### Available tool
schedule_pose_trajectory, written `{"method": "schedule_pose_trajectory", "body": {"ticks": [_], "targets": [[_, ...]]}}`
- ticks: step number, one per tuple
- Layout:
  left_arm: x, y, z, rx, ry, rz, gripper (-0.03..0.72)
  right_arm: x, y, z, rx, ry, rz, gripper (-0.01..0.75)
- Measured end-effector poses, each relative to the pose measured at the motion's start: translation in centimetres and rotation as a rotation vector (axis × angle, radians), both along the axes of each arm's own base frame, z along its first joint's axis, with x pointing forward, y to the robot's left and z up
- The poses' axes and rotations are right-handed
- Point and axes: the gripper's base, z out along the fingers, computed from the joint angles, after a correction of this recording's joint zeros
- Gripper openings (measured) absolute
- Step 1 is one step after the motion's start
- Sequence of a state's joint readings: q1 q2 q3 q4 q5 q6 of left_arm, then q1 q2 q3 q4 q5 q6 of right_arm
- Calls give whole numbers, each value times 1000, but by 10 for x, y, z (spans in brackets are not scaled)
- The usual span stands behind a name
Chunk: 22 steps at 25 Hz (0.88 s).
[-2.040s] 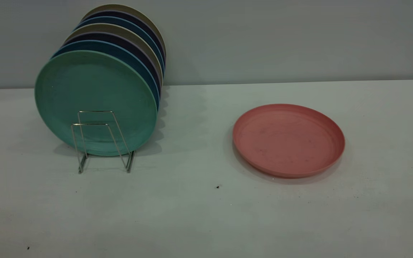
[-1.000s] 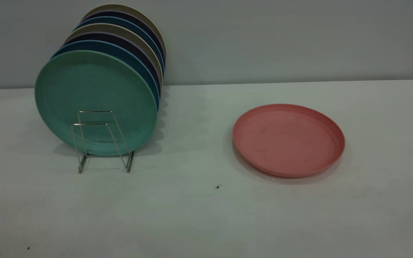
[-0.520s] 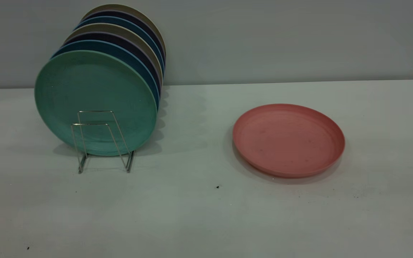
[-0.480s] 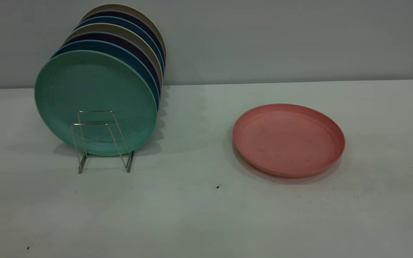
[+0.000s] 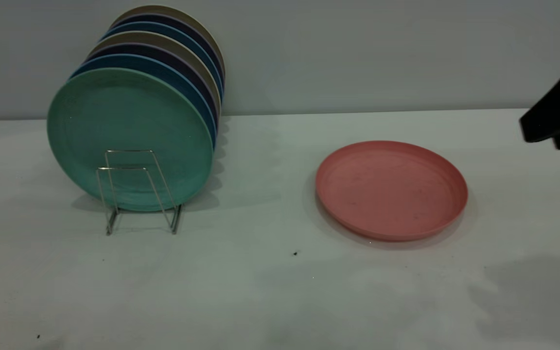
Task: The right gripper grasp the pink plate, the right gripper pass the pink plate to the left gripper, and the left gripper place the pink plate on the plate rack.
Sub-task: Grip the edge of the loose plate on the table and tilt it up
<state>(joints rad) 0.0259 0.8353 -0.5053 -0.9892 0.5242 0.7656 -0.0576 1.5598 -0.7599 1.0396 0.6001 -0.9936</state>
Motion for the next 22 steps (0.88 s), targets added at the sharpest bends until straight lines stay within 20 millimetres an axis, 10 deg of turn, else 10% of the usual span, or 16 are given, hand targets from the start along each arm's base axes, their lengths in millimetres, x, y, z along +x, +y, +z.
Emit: {"method": "schedule_pose_trajectory", "body": {"ticks": [10, 22], "targets": [[-1, -2, 0, 2, 3, -27, 555, 90, -54, -73, 139, 172, -2, 388], [-5, -5, -2, -11, 36, -78, 555, 141, -65, -140, 182, 227, -44, 388]]}}
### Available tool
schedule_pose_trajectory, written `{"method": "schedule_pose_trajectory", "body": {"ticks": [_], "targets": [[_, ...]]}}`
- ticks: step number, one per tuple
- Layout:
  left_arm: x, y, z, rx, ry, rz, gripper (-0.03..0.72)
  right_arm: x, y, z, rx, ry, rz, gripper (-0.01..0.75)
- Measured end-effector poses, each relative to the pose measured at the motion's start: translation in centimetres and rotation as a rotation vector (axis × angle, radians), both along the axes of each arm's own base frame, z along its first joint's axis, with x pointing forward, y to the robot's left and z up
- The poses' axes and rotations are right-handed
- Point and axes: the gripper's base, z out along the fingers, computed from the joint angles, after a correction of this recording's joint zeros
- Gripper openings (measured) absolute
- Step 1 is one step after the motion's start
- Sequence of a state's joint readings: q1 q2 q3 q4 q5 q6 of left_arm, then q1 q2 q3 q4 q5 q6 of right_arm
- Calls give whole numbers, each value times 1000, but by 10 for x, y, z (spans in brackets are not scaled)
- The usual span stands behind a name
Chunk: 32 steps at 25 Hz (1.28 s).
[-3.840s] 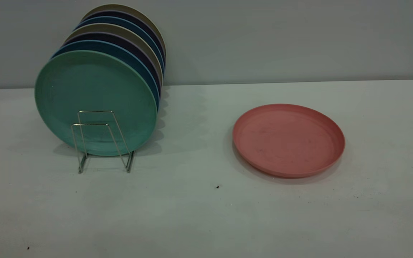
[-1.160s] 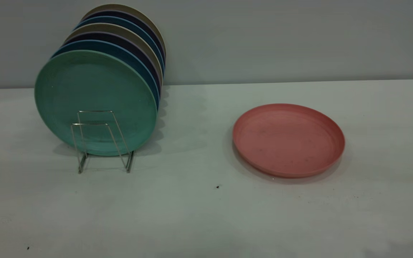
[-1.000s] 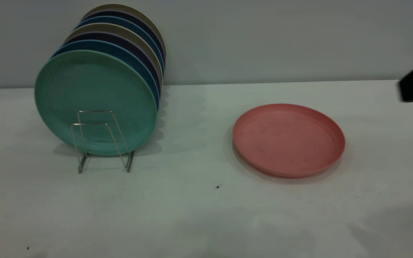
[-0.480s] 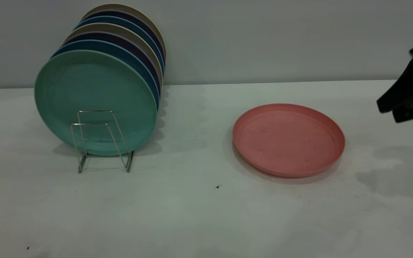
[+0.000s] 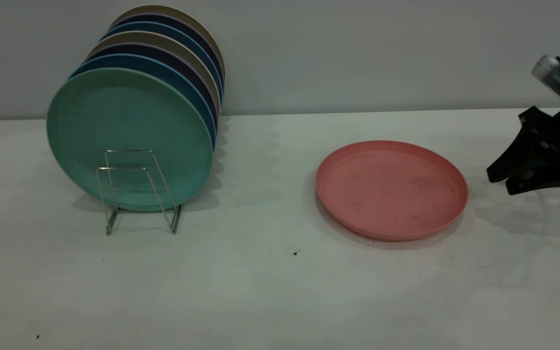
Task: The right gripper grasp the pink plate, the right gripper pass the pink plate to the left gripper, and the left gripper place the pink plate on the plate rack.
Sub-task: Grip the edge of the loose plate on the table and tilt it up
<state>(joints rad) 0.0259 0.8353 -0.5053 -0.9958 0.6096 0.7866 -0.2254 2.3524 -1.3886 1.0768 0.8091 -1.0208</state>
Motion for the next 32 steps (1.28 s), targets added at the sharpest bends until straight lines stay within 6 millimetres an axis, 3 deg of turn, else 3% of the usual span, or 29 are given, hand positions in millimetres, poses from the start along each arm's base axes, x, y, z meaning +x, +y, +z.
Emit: {"method": "schedule_pose_trajectory", "body": {"ticks": [11, 22, 26, 32], "targets": [[-2, -2, -1, -7, 18, -26, 555, 7, 19, -24, 22, 12, -56, 388], [-2, -2, -1, -7, 19, -28, 555, 16, 52, -28, -68, -33, -65, 376], [-2, -2, -1, -7, 19, -28, 555, 18, 60, -29, -99, -48, -81, 289], [-2, -2, -1, -7, 20, -28, 555, 21, 57, -30, -131, -53, -131, 27]]}}
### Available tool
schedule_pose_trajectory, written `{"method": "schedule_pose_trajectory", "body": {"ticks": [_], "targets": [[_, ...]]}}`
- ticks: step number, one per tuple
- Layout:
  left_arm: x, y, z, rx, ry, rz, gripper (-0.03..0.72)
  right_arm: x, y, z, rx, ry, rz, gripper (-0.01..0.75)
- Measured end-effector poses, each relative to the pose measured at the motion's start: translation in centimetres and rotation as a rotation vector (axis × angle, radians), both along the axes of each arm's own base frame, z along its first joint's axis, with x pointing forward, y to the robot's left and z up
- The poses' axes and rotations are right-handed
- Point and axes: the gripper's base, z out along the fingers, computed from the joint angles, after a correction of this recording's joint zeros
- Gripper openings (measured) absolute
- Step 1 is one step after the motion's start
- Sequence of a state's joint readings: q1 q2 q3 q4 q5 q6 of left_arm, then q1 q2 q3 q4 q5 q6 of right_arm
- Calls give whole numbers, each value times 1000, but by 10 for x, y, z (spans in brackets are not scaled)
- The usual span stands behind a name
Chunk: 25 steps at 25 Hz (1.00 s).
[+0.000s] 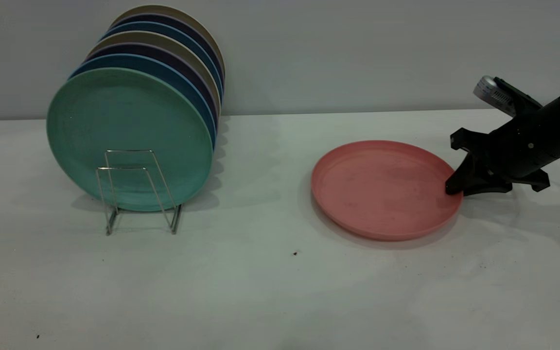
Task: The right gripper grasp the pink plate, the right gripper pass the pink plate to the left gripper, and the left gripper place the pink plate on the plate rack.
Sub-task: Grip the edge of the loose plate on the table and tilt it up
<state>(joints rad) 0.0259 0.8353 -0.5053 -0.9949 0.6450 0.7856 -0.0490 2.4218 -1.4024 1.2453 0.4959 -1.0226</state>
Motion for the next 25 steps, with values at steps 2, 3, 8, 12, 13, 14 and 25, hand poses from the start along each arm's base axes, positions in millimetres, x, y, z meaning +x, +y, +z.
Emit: {"method": "schedule_pose_trajectory", "body": {"ticks": [2, 3, 8, 12, 13, 14, 25], "targets": [[0, 0, 0, -3, 4, -2, 555, 0, 0, 0, -2, -1, -4, 14], [-1, -1, 0, -10, 12, -4, 555, 0, 0, 0, 0, 0, -3, 13], [1, -2, -5, -42, 84, -9, 555, -6, 4, 1, 48, 18, 96, 13], [9, -3, -13, -59, 147, -4, 555, -11, 2, 5, 122, 23, 192, 13], [13, -3, -16, -72, 166, 3, 555, -12, -1, 6, 138, 26, 197, 13], [16, -3, -19, -84, 187, 7, 555, -13, -4, 6, 150, 27, 198, 13], [73, -10, -70, -265, 303, 23, 555, -17, -9, 28, 211, 7, 287, 14]]}}
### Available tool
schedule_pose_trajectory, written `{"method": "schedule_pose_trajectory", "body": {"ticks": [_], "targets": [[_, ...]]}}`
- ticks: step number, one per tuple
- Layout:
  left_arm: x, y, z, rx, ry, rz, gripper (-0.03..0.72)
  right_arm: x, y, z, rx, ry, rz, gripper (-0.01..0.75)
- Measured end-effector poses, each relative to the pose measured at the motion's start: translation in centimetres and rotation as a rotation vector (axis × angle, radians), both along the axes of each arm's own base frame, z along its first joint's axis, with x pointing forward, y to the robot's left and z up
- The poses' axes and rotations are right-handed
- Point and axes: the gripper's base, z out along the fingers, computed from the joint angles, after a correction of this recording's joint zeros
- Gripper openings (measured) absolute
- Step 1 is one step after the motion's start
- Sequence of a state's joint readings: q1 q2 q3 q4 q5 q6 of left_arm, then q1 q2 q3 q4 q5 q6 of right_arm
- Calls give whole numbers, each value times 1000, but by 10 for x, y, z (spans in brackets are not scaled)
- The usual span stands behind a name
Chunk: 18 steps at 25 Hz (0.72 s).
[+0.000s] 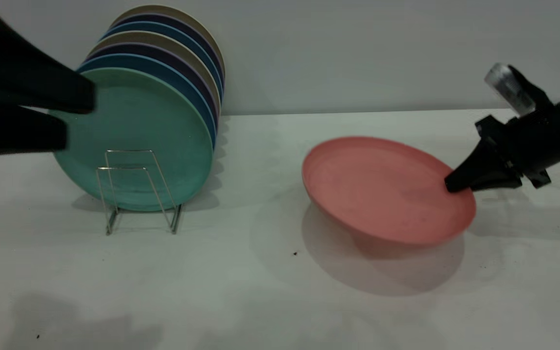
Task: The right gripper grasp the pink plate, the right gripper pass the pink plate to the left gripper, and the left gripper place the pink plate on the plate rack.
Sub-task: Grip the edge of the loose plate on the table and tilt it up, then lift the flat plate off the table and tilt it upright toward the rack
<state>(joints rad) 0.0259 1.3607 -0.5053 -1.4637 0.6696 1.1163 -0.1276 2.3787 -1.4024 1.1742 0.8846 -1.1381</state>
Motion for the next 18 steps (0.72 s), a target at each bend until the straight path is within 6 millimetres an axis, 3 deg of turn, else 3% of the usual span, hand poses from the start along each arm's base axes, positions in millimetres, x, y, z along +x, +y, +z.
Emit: {"method": "schedule_pose_trajectory", "body": {"ticks": [5, 8, 13, 18], "targets": [[21, -2, -30, -70, 33, 28, 555, 1, 10, 19, 23, -36, 30, 14], [29, -3, -42, -111, 46, 25, 555, 1, 33, 22, 28, -44, 78, 14], [40, -4, -45, -126, 42, 17, 555, -5, 71, 24, 55, -40, 161, 14], [41, -3, -46, -118, 42, 24, 540, -11, 91, 28, 121, -23, 219, 14]]}}
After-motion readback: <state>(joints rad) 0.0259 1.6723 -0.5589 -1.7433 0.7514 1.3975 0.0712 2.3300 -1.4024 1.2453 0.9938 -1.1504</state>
